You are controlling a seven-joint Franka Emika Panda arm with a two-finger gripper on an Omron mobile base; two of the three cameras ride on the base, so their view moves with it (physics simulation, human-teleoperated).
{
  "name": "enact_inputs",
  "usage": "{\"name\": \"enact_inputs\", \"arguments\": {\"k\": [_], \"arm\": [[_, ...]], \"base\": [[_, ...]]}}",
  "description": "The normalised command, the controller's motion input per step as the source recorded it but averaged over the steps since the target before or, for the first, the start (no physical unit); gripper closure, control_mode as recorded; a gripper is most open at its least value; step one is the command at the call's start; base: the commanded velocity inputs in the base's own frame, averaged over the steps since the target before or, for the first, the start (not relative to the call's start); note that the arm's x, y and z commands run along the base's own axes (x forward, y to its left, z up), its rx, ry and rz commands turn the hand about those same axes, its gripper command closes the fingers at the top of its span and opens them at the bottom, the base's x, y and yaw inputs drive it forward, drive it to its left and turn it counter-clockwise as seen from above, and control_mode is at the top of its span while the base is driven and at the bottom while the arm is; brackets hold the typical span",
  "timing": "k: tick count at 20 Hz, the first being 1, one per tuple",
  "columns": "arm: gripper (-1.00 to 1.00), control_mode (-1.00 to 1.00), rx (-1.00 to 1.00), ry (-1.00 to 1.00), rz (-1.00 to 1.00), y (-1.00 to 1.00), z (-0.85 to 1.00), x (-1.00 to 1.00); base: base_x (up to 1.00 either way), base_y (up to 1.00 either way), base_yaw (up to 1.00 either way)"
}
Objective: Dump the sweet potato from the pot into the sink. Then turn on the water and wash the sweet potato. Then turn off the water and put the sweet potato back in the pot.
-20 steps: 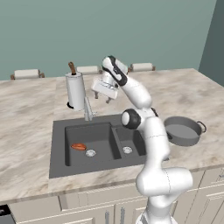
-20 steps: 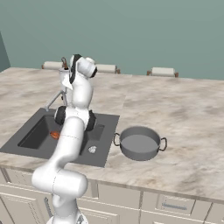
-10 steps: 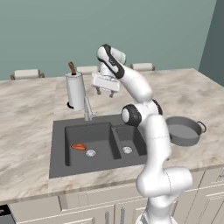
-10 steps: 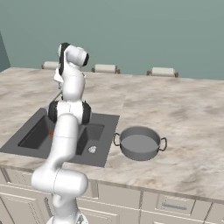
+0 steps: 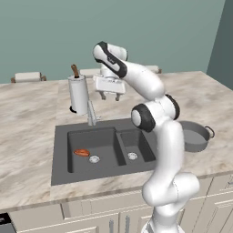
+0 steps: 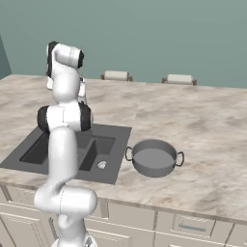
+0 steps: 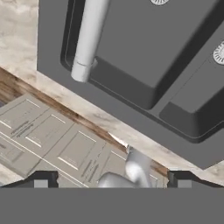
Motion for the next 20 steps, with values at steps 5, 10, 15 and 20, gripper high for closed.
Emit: {"name": "enact_inputs", "arguments": {"k": [5, 10, 15, 20], "arm": [[-1.0, -1.0, 0.0, -0.14, 0.0, 0.0, 0.04, -1.0], [-1.0, -1.0, 0.0, -0.16, 0.0, 0.0, 0.16, -1.0], [-1.0, -1.0, 0.0, -0.13, 0.0, 0.03, 0.26, -1.0], [-1.0, -1.0, 0.0, -0.12, 0.0, 0.19, 0.13, -1.0]], "base": [[0.0, 0.0, 0.0], [0.0, 0.0, 0.0], [0.0, 0.0, 0.0], [0.0, 0.0, 0.0]]}}
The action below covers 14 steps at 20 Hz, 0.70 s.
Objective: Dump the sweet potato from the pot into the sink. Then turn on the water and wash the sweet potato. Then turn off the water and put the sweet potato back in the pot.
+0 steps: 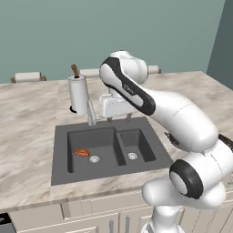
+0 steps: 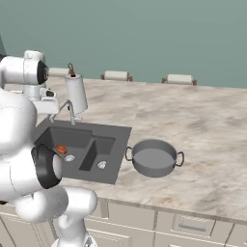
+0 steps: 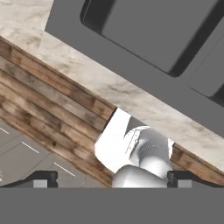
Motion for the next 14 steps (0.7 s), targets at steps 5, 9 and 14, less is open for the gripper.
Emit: {"name": "enact_inputs", "arguments": {"k": [5, 9, 14], "arm": [[-1.0, -1.0, 0.0, -0.16, 0.0, 0.22, 0.0, -0.71], [-1.0, -1.0, 0.0, -0.08, 0.0, 0.19, -0.03, -0.05], [-1.0, -1.0, 0.0, -0.04, 0.0, 0.2, -0.17, 0.02]], "base": [[0.0, 0.0, 0.0], [0.0, 0.0, 0.0], [0.0, 0.0, 0.0]]}}
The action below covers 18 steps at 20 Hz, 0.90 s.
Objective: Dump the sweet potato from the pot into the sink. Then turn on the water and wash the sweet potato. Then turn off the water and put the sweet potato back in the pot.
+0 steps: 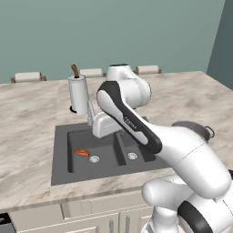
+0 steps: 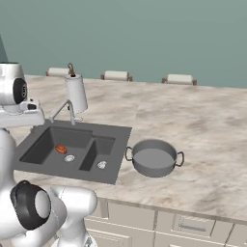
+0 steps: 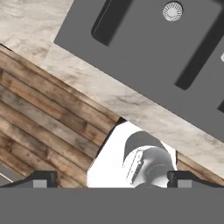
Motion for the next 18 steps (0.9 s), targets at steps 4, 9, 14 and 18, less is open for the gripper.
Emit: {"name": "enact_inputs", "arguments": {"k": [4, 9, 14, 18], "arm": [[-1.0, -1.0, 0.0, -0.03, 0.0, 0.25, -0.27, 0.03], [-1.0, -1.0, 0.0, -0.02, -0.01, 0.24, -0.36, 0.0], [-1.0, -1.0, 0.0, -0.03, -0.04, 0.19, -0.43, 0.13], [-1.0, -1.0, 0.0, -0.03, -0.06, 0.16, -0.4, 0.4]], "base": [[0.0, 0.0, 0.0], [0.0, 0.0, 0.0], [0.0, 0.0, 0.0], [0.0, 0.0, 0.0]]}}
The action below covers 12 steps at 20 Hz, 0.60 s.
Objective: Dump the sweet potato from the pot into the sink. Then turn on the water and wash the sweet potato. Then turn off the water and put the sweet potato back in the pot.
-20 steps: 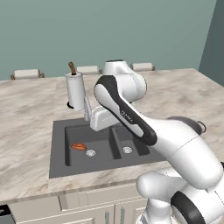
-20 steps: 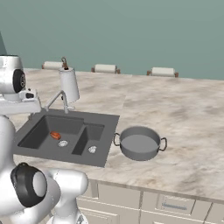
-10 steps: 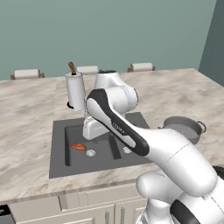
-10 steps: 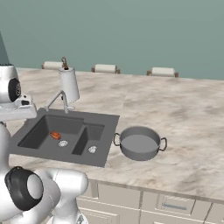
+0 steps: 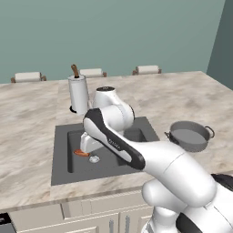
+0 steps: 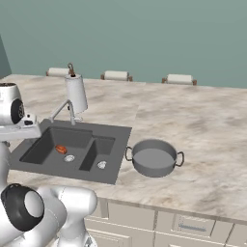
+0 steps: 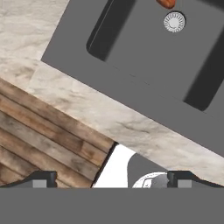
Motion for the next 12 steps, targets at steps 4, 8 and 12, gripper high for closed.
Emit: {"name": "enact_inputs", "arguments": {"k": [4, 8, 12], "arm": [[-1.0, -1.0, 0.0, -0.01, -0.08, 0.09, -0.35, 0.51], [-1.0, -1.0, -0.01, 0.0, -0.09, 0.11, -0.36, 0.49], [-1.0, -1.0, -0.01, 0.0, -0.1, 0.16, -0.39, 0.48]], "base": [[0.0, 0.0, 0.0], [0.0, 0.0, 0.0], [0.0, 0.0, 0.0]]}}
